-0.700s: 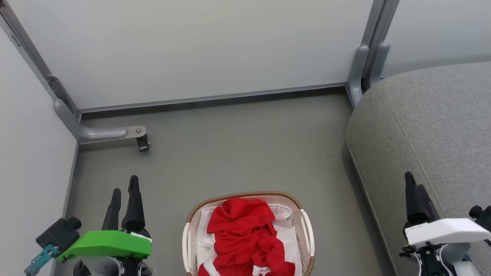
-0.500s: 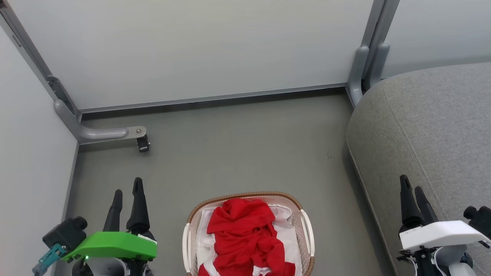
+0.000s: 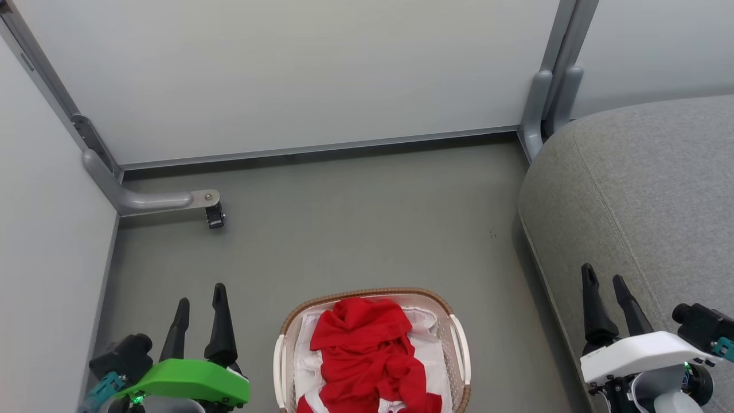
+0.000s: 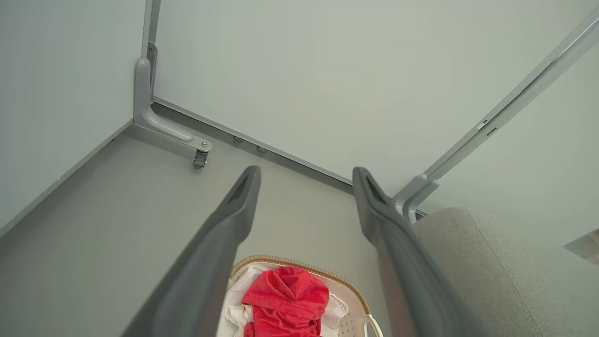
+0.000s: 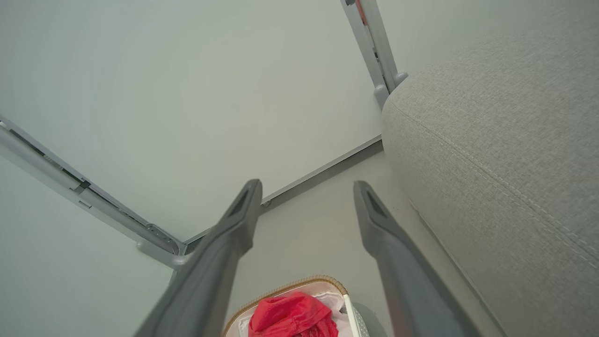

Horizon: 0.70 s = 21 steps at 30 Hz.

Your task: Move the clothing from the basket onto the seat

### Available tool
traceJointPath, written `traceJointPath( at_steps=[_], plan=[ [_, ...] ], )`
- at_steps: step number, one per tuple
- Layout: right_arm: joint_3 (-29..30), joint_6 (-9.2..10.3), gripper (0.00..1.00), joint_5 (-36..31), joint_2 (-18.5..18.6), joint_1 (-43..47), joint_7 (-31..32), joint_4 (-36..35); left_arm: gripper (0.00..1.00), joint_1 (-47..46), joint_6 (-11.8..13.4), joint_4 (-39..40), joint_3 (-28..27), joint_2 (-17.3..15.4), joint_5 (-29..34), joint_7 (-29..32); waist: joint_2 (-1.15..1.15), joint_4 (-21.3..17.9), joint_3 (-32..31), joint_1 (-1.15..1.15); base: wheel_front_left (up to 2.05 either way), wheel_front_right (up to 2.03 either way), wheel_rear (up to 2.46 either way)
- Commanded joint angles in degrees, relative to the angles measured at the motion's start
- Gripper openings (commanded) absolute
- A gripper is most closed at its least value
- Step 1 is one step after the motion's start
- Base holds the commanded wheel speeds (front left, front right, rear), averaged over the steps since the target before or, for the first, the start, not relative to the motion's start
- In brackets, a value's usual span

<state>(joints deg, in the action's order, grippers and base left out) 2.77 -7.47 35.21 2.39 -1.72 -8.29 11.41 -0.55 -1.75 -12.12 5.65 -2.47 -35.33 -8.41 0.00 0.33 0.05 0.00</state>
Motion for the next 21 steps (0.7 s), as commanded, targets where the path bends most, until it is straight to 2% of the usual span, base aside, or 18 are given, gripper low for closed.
traceJointPath(
  at_steps=[1, 21],
  plan=[
    [-0.15, -0.03, 1.0, -1.68, 0.37, 0.33, -0.66, -0.2, 1.0, 0.16, 0.24, 0.07, 0.22, -0.4, 1.5, -0.58, 0.0, 0.04, 0.01, 0.0, 0.0, 0.0, 0.0],
    [-0.5, -0.03, 1.0, -12.51, 0.49, 0.28, -3.4, 1.17, 1.0, 0.25, 0.99, -3.82, 3.12, -0.49, 10.72, -3.25, 0.0, 0.82, 0.32, 0.0, 0.0, 0.0, 0.0]
  ],
)
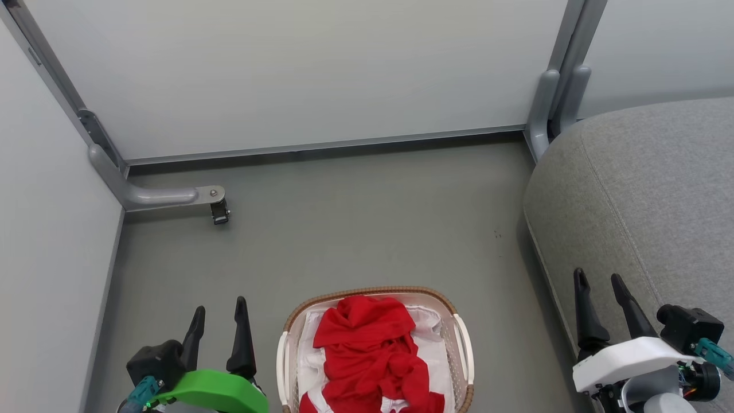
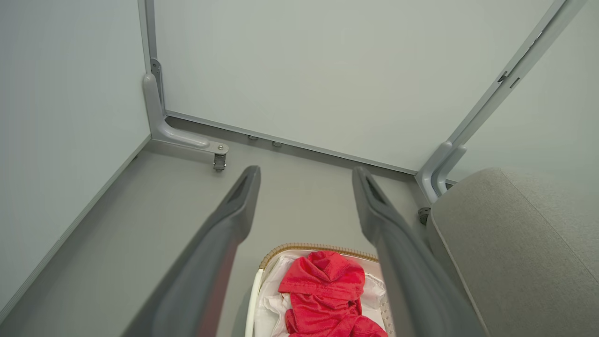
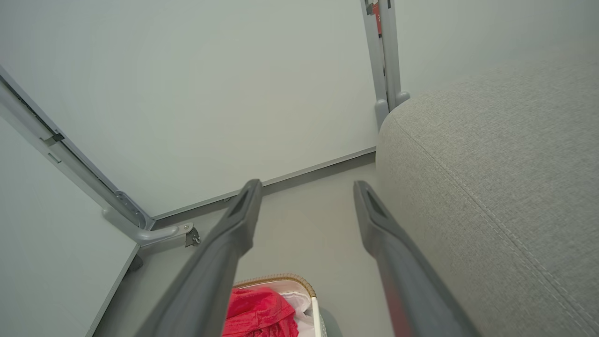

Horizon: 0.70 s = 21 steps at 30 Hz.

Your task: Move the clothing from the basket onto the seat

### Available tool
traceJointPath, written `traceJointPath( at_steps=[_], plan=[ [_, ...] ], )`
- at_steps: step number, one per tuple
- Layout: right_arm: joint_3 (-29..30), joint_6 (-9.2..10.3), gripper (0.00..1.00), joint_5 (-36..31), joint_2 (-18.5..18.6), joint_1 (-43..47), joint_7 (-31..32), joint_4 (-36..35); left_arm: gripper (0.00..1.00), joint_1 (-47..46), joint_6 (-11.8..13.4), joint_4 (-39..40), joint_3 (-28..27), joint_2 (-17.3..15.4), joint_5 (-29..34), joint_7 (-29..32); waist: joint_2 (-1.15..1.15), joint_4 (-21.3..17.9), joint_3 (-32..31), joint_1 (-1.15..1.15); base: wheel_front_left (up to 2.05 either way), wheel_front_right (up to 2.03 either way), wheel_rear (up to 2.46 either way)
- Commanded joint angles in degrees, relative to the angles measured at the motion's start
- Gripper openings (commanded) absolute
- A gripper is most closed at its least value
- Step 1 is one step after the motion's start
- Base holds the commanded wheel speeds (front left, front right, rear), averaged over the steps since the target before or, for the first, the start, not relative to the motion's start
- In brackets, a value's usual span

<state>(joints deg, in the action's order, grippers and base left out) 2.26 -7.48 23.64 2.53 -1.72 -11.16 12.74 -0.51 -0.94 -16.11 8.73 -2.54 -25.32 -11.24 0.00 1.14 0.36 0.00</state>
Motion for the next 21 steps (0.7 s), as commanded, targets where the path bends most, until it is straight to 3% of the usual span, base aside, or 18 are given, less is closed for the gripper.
traceJointPath(
  at_steps=[1, 21],
  plan=[
    [0.08, -0.02, 1.0, -1.49, 0.35, 0.26, -0.69, -0.1, 1.0, 0.23, 0.26, 0.06, 0.14, -0.42, 1.14, -0.59, 0.0, 0.04, 0.02, 0.0, 0.0, 0.0, 0.0],
    [-0.17, -0.02, 1.0, -10.53, 0.46, 1.12, -2.88, 0.62, 1.0, 0.52, 1.46, -1.68, 1.9, -0.47, 8.74, -2.78, 0.0, 0.79, 0.36, 0.0, 0.0, 0.0, 0.0]
  ],
)
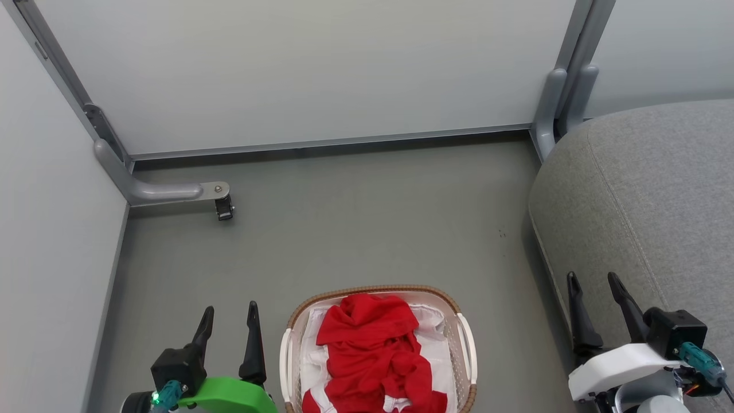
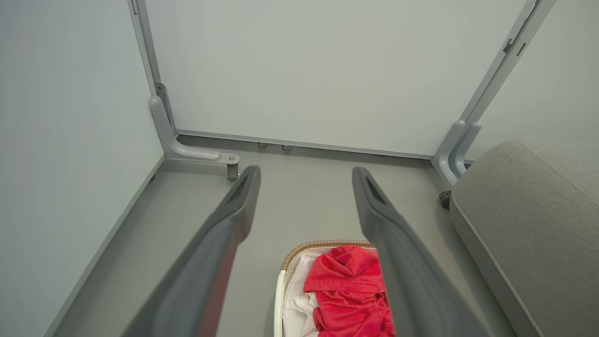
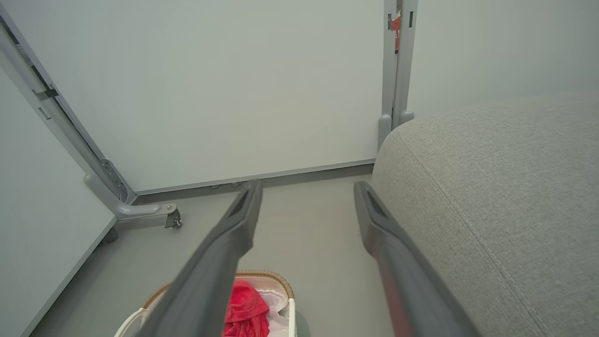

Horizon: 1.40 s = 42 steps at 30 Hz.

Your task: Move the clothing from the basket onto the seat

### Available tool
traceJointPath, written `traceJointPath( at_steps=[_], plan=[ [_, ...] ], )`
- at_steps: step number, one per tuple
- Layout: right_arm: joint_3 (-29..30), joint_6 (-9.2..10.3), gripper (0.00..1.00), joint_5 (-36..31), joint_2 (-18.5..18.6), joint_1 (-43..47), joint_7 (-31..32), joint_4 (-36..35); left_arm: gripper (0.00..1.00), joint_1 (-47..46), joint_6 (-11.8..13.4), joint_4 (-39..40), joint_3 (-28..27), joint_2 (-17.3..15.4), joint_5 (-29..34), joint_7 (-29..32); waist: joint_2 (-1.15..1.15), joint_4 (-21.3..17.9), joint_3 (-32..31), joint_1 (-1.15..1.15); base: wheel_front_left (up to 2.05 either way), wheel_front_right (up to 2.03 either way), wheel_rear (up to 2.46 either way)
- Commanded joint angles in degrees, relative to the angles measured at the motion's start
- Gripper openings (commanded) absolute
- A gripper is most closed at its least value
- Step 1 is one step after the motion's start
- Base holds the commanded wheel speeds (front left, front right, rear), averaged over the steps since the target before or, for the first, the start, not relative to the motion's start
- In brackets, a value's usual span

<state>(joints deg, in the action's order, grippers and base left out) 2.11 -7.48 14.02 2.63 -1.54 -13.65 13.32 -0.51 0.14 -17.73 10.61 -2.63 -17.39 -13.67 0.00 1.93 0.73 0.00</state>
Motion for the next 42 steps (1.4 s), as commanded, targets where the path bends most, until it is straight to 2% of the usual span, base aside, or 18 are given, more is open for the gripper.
traceJointPath(
  at_steps=[1, 13, 30, 42],
  plan=[
    [-0.05, -0.02, 1.0, -1.38, 0.37, 0.99, -0.52, 0.09, 1.0, 0.57, 0.39, -0.17, 0.09, -0.39, 1.18, -0.54, 0.0, 0.02, -0.01, 0.0, 0.0, 0.0, 0.0],
    [-0.41, -0.01, 1.0, -5.57, 0.42, 1.16, -1.63, 0.22, 1.0, 0.54, 0.92, -1.22, 1.05, -0.43, 4.96, -1.7, 0.0, 0.16, 0.02, 0.0, 0.0, 0.0, 0.0],
    [-0.67, -0.01, 1.0, -4.44, 0.41, 0.64, -1.63, -0.37, 1.0, -0.42, 0.66, -2.12, 1.02, -0.41, 4.0, -1.5, 0.0, 0.05, 0.23, 0.0, 0.0, 0.0, 0.0],
    [-0.59, -0.01, 1.0, -4.41, 0.4, -2.17, -1.61, -2.62, 1.0, -5.83, -1.68, -3.32, 3.55, -0.39, 8.49, -1.5, 0.0, -1.04, 6.18, 0.0, 0.0, 0.0, 0.0]
  ],
)
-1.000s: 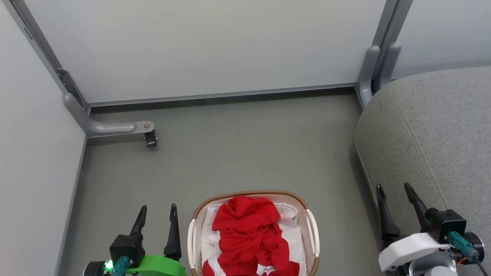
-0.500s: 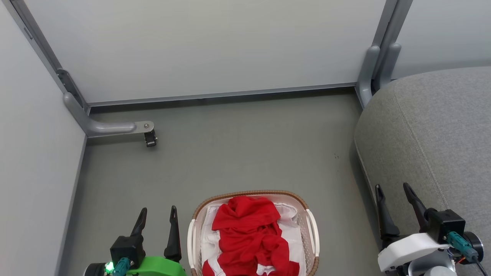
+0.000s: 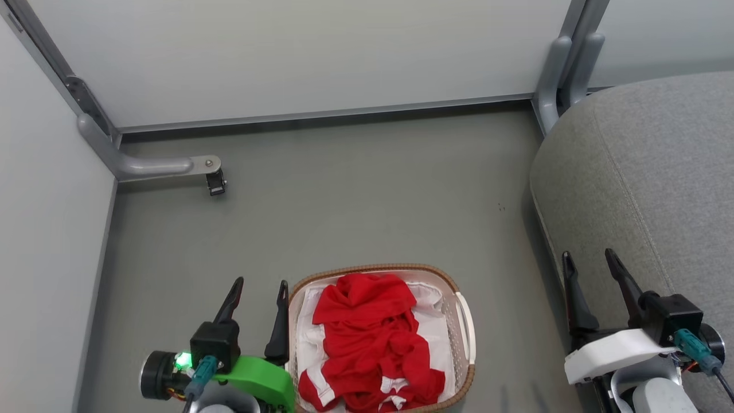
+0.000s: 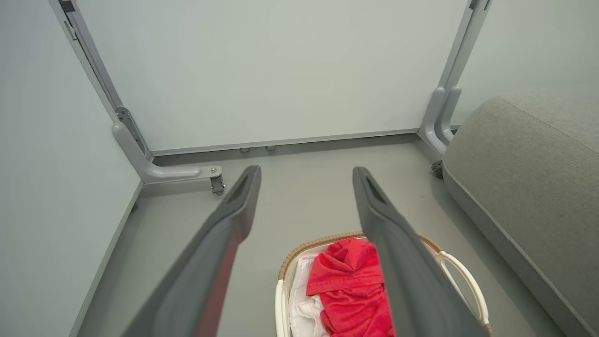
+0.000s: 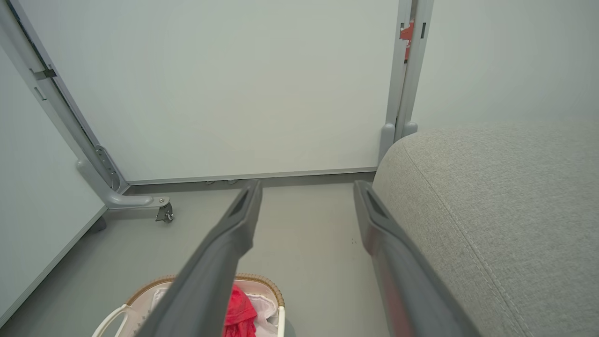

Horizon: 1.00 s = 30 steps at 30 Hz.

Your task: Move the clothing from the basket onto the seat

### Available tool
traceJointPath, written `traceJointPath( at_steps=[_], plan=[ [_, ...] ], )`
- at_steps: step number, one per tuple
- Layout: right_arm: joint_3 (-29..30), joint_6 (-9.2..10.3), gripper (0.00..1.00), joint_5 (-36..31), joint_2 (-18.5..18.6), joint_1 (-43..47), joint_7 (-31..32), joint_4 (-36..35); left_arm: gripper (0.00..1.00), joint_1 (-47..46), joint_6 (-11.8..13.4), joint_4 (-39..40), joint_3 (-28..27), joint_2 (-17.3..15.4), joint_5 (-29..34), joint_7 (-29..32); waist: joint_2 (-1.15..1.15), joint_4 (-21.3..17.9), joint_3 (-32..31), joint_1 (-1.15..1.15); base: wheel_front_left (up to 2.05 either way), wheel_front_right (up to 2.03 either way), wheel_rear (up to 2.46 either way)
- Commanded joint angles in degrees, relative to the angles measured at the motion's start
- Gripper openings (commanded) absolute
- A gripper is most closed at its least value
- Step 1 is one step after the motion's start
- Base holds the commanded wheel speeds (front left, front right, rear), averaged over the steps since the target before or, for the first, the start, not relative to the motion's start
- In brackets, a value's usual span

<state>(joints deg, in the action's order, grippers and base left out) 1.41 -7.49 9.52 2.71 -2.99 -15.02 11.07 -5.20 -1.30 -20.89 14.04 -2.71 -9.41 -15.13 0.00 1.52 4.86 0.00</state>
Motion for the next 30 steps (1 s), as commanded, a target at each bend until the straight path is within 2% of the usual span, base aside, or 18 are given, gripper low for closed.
traceJointPath(
  at_steps=[1, 9, 22, 30],
  plan=[
    [0.06, 0.0, 1.0, 0.03, 0.31, -1.17, -0.23, -0.54, 1.0, -1.88, -0.42, -0.39, 0.39, -0.32, 0.93, -0.04, 0.0, -0.9, 2.94, 0.0, 0.0, 0.0, 0.0],
    [0.09, 0.0, 1.0, -0.01, 0.31, -6.83, -0.2, -2.57, 1.0, -11.18, -2.36, -5.31, 2.77, -0.55, 4.74, -0.01, 0.0, -4.0, 12.74, 0.0, 0.0, 0.0, 0.0],
    [-2.82, 0.01, 1.0, 2.94, 0.25, -19.41, -0.19, -4.98, 1.0, -28.3, -4.25, -23.84, 6.5, -1.88, 8.88, 0.0, 0.0, -11.4, 31.46, 0.0, 0.0, 0.0, 0.0],
    [-4.79, 0.01, 1.0, 4.77, 0.24, -23.69, -0.19, -5.87, 1.0, -36.63, -5.17, -35.1, 9.21, -2.62, 10.18, 1.04, 0.0, -14.28, 37.91, 0.0, 0.0, 0.0, 0.0]
  ],
)
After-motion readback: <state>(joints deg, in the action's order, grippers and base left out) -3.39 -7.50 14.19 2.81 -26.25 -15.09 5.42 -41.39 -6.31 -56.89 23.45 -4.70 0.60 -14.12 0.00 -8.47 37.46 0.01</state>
